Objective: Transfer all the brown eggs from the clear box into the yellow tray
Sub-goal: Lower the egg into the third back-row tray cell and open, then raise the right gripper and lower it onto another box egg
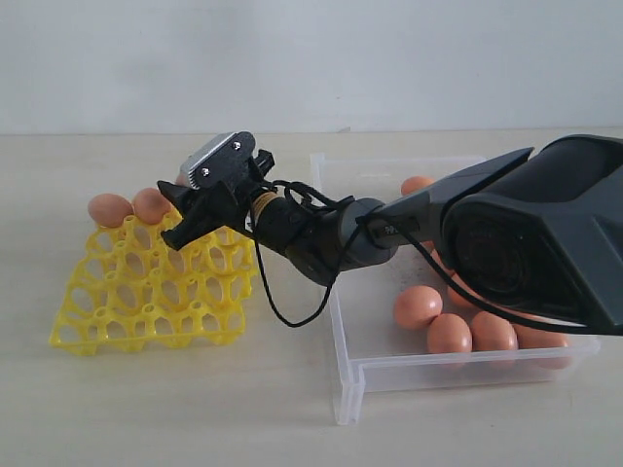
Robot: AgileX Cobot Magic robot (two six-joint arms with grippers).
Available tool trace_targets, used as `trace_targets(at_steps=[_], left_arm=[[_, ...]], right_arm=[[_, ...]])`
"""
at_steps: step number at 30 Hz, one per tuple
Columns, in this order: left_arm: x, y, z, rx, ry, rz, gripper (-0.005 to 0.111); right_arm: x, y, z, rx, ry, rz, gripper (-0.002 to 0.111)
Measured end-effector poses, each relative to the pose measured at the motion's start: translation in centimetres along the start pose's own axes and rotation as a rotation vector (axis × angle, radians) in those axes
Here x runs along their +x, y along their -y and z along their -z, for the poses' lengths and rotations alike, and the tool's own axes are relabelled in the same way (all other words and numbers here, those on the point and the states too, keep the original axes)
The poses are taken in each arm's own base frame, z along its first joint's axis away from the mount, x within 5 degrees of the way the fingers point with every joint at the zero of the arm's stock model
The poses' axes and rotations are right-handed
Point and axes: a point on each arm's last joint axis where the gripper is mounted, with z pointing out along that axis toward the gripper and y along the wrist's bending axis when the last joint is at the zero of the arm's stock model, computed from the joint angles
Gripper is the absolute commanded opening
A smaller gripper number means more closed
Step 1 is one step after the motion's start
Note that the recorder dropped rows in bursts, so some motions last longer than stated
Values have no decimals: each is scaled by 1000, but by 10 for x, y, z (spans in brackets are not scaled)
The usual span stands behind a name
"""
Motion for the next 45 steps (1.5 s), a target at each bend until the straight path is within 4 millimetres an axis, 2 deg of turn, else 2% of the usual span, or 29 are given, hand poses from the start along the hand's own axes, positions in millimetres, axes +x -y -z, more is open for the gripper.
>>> trace_targets(at_steps=[2, 9, 23, 28, 30, 31, 33, 35, 41, 45], left_arm=[[0, 0, 0, 0, 0, 0, 4], [0, 0, 0, 0, 0, 0, 4], [0, 0, 0, 0, 0, 0, 4], [0, 0, 0, 0, 0, -2, 4], [0, 0, 0, 0, 0, -4, 4], [0, 0, 0, 0, 0, -4, 4], [0, 0, 0, 0, 0, -4, 4], [0, 0, 0, 0, 0, -6, 4], [0, 0, 0, 0, 0, -7, 4], [0, 0, 0, 0, 0, -7, 4]], right_arm=[[1, 0, 0, 0, -6, -2, 34], [1, -1, 0, 0, -18, -2, 58], [-1, -4, -1, -5, 4, -5, 58], [-19, -1, -1, 0, 31, -7, 58], [-33, 3, -1, 10, 14, -37, 53], [-41, 5, -1, 16, 1, -51, 46], [-56, 9, 0, 36, -61, -68, 26], [-67, 13, 3, 52, -133, -59, 0], [-97, 17, 16, 91, -372, 0, 0], [-107, 14, 29, 116, -553, 53, 0]])
